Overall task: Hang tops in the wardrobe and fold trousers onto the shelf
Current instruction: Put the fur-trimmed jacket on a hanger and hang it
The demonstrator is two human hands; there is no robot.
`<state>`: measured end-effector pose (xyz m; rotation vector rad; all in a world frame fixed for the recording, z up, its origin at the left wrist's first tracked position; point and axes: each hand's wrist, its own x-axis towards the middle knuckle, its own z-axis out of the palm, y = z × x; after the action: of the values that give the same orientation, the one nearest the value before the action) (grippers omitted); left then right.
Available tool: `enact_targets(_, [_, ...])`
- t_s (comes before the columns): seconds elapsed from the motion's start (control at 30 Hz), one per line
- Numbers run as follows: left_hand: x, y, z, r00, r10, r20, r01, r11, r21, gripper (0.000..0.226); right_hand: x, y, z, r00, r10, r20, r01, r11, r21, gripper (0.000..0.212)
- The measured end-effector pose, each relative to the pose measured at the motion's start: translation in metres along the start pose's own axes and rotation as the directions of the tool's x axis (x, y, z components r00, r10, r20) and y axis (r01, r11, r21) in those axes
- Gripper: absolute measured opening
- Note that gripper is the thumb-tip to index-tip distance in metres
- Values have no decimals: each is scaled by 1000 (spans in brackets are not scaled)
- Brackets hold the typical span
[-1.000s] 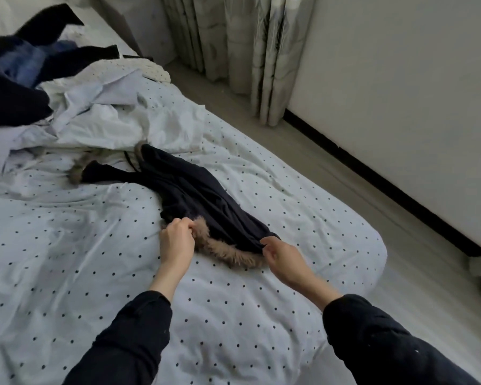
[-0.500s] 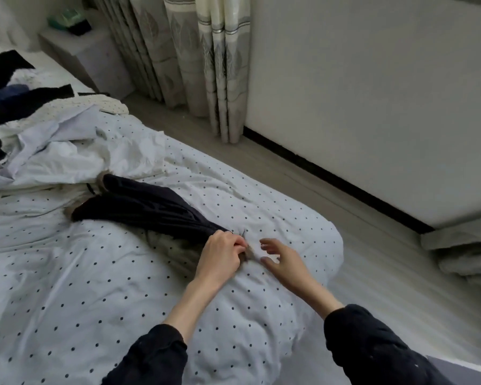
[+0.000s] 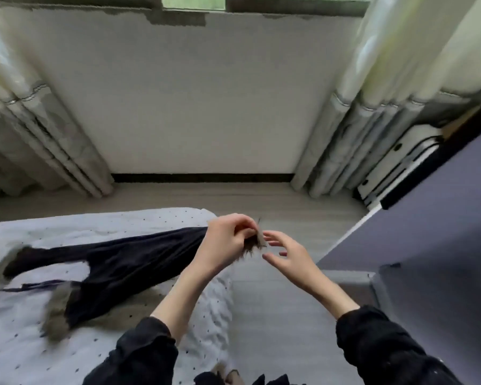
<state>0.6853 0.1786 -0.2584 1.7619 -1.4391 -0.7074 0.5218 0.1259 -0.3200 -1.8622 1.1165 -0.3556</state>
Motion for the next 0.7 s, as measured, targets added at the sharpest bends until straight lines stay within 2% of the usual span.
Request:
enact_targets(0.17, [-4,95,84,978,172,114,-160,981,-106,14,-91,54,-94,960,78,-270,-75,997,23,43])
enact_targets(0.3, [-11,157,137,934,291,207,-233,935,-266,35,-145,79,-150,914,63,-401,-55,998,33,47])
enact_targets(0.43, [-23,205,187,858,401,322,-300,899,-320,43,-189,106,-199,807,-2,-591,-41,997,-60,41])
enact_targets(0.53, [-22,229,217,835,444,325,-341,881,-327,42,-219,123,-231,711,-11,-703,-153,973,-170,22])
enact_targets(0.7, [2,261,271,819,441,366,-341,888,-307,39,-272,143,-290,607,49,-793,-309,934,-179,4])
